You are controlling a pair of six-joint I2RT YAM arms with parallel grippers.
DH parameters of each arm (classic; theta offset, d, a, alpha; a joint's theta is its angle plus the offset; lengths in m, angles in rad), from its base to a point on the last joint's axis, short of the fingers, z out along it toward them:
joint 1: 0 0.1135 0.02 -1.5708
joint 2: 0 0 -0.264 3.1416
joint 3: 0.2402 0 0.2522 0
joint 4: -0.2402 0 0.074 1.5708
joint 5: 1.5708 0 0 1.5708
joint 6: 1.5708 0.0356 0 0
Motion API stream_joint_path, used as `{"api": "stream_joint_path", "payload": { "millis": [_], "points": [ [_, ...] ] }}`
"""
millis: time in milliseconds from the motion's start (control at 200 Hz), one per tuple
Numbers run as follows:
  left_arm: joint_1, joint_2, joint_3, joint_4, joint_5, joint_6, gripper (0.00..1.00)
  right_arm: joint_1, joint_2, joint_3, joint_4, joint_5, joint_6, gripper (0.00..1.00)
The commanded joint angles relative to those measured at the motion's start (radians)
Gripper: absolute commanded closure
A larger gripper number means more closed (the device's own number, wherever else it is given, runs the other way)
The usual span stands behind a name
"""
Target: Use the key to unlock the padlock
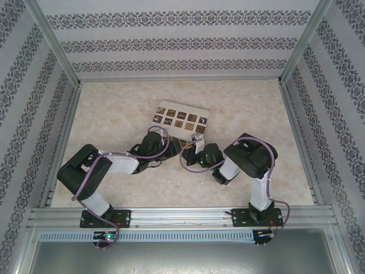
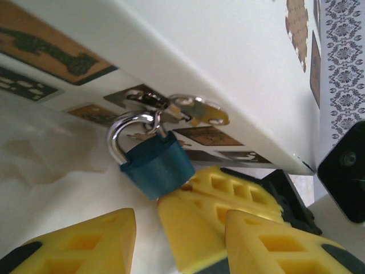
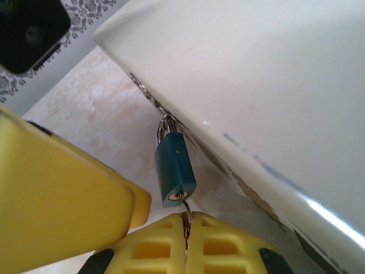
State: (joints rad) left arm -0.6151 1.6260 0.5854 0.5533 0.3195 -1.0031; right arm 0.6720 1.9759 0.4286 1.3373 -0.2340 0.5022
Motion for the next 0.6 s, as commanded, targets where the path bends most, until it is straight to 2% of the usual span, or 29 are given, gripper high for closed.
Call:
{"api": "stream_joint_path", "payload": {
  "millis": [0,360,595],
  "points": [
    [0.007,-0.077,-0.03,0.004,-0.021,0.005,0.54,-0.014,0.017,-0.021,0.033,-0.025,0.07,1.0],
    [0.09,-0.341,-0.1,-0.149,-0.064,0.065,0.44,-0.017,-0.044,-0.029,-0.03,-0.059,0.131,1.0],
    [0.114,-0.435,-0.157,-0.13,-0.096,0.006,0.43,-0.017,-0.068,0.005,-0.115,-0.097,0.193,1.0]
  ]
}}
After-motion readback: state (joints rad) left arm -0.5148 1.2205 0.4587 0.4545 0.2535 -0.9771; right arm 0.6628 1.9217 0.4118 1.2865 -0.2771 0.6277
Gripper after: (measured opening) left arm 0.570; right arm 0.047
